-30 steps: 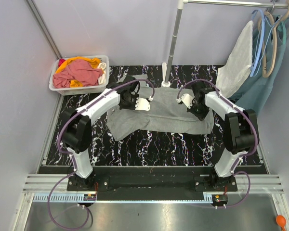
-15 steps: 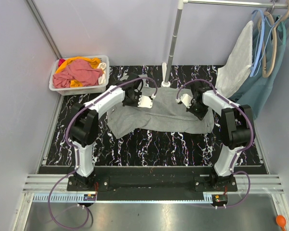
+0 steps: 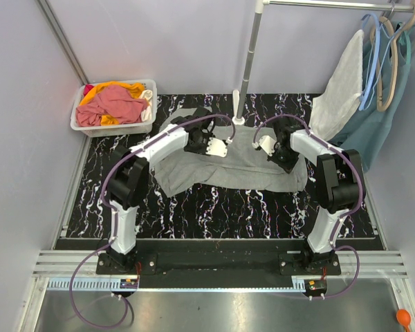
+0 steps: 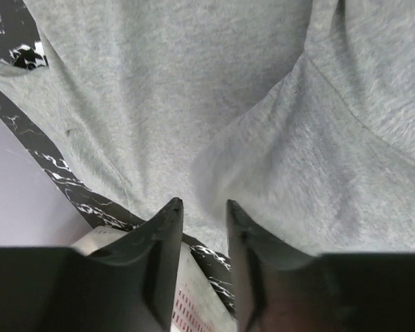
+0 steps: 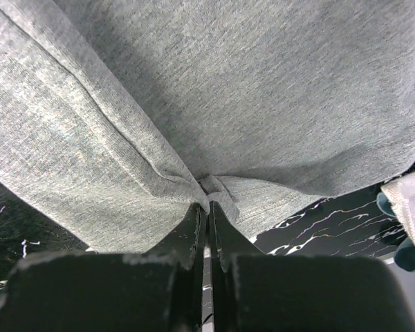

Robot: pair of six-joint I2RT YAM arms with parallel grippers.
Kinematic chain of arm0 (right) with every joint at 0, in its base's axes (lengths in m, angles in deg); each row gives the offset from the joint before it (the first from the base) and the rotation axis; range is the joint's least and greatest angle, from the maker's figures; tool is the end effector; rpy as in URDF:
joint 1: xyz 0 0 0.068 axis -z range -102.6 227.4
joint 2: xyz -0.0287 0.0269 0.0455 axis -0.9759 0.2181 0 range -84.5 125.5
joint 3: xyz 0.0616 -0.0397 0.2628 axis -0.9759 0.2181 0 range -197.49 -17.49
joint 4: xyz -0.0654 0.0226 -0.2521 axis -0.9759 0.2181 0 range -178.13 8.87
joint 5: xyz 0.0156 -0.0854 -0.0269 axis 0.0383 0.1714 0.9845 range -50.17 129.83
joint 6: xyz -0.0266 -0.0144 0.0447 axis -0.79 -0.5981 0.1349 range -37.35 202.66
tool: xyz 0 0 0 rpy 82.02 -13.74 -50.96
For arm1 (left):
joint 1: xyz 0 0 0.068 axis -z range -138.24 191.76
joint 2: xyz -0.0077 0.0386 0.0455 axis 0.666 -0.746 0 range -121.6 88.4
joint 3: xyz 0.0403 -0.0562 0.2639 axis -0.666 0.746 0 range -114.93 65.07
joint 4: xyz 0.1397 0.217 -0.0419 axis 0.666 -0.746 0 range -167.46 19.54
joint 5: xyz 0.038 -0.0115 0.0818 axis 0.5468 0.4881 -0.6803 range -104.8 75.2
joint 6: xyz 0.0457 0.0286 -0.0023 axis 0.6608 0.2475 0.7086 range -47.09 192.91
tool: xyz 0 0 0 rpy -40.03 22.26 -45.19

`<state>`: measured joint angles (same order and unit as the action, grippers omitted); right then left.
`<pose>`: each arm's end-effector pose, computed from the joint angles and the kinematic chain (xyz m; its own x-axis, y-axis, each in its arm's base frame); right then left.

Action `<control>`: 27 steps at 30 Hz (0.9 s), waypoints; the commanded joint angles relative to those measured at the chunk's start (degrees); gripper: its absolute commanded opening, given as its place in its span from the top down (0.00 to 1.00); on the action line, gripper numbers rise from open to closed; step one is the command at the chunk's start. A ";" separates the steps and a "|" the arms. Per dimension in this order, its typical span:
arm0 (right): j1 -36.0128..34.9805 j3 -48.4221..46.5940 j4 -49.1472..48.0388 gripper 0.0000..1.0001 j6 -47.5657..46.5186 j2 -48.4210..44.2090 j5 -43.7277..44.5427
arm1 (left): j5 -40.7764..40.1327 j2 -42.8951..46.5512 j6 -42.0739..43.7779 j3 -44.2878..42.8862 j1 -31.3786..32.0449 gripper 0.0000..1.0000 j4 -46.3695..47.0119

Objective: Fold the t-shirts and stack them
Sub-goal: Fold the tshirt

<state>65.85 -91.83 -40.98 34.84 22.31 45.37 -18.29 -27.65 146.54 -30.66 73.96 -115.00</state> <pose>0.3485 0.0677 0.1777 -0.5122 -0.8574 -0.0506 -0.8364 0.5113 -0.1974 0.3676 -0.2288 0.2227 0.2735 0.9596 -0.0669 0.8787 -0.2209 0.4231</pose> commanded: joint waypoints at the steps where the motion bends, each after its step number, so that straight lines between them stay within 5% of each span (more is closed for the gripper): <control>1: 0.48 -0.10 -1.10 1.00 -0.88 -0.37 1.32 | -1.17 1.26 -1.29 -0.27 -0.12 0.59 4.71; 5: 0.48 0.95 -1.36 1.00 -0.70 -0.37 1.05 | 0.49 4.42 -3.92 2.82 -1.88 0.36 7.00; 14: 0.48 4.29 -3.56 1.00 -0.53 -0.81 0.88 | 8.49 16.20 -6.47 15.29 -9.79 0.25 6.83; 27: 0.48 6.76 -4.35 1.00 0.88 -2.12 0.35 | 22.38 16.30 -9.11 19.61 -15.59 0.30 0.32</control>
<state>65.90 -86.37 -45.11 35.13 22.20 45.31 -2.09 -10.08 138.65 -10.90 59.08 -113.90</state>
